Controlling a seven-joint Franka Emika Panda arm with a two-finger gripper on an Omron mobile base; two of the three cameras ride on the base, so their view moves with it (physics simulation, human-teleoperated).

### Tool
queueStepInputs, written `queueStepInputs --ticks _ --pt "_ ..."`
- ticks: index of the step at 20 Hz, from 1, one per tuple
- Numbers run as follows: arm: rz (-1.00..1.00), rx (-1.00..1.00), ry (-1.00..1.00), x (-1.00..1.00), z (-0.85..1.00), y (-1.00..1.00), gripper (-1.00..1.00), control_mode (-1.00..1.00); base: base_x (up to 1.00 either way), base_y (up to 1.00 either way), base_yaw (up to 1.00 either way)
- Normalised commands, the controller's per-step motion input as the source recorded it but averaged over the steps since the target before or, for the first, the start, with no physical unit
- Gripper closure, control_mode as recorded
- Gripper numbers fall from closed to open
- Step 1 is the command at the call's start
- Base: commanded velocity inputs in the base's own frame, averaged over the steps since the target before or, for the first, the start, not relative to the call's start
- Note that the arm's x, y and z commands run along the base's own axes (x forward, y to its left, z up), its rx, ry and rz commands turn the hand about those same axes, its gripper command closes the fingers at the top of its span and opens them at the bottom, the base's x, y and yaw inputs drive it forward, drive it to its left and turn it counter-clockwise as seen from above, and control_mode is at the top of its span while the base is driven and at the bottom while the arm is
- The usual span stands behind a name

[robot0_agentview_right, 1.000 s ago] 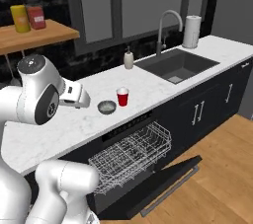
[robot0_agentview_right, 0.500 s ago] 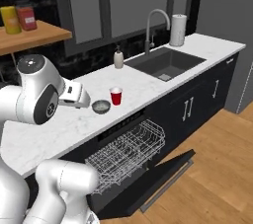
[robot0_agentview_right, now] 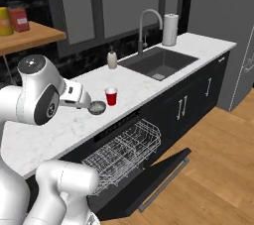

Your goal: Pick up the cup and bowl from the counter, place them in the dishwasher, and close the dishwasher door.

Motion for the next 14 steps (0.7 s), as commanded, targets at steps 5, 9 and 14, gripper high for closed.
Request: queueStepInputs --ticks 5,9,14 --pt "-0.01 0.00 0.01 0.65 0.00 0.00 -1.00 -1.00 0.08 0.01 -0.01" --pt "0.00 0.00 0.03 0.98 -0.01 -0.06 -1.00 -1.00 0.00 0.00 0.00" --pt "-0.07 0.02 0.04 0.98 -0.12 -0.39 -1.00 -1.00 0.00 0.00 0.00"
